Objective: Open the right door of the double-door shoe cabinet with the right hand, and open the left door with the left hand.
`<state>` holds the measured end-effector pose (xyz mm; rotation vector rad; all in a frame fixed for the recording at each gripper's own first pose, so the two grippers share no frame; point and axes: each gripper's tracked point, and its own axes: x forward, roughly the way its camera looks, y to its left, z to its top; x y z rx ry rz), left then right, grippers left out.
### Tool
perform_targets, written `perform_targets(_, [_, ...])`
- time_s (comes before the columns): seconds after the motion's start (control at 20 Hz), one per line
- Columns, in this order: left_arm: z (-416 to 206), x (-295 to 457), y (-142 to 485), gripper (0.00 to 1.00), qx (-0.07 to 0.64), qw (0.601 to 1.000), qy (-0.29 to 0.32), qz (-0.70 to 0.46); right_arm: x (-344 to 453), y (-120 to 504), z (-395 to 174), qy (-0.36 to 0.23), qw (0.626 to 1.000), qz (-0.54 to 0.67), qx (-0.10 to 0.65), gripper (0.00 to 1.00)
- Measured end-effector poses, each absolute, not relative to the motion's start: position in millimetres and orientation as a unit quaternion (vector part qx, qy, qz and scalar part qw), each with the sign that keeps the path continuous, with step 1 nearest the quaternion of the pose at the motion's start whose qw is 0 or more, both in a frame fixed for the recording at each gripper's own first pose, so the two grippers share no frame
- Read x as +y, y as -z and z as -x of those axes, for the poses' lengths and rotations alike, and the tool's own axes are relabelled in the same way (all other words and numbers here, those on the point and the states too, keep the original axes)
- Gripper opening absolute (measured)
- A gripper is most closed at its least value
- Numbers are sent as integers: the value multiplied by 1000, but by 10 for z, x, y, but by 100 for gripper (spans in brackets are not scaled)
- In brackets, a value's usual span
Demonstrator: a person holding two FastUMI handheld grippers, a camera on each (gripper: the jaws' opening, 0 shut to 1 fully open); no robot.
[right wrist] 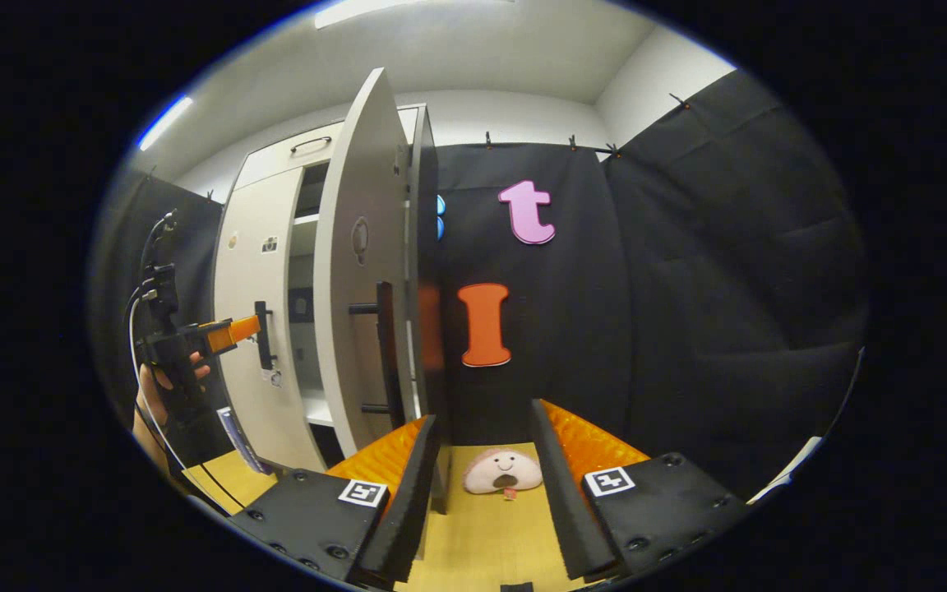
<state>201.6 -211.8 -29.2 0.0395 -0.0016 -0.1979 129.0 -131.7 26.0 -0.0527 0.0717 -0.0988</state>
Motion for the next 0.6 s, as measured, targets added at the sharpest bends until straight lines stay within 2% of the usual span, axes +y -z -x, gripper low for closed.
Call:
perform_targets(0.05, [-2076, -2152, 349, 94, 8, 995, 99, -12, -1350, -278, -1275, 57, 998, 26, 32, 77])
perform_targets(0.2, [-2221, -2148, 461, 94, 19, 996, 88, -5, -1444, -286, -1190, 70, 997, 29, 25, 100])
perform_targets(0.45, [-2409, -2084, 410, 94, 7, 997, 73, -5, -1586, -213, -1106, 94, 994, 50, 41, 100])
perform_targets(0.5, [-2466, -2074, 374, 94, 5, 997, 71, -1, -1612, -197, -1089, 98, 993, 57, 43, 92])
perform_targets(0.6, [-2564, -2006, 338, 94, 4, 998, 58, 2, -1632, -191, -1076, 99, 992, 67, 44, 92])
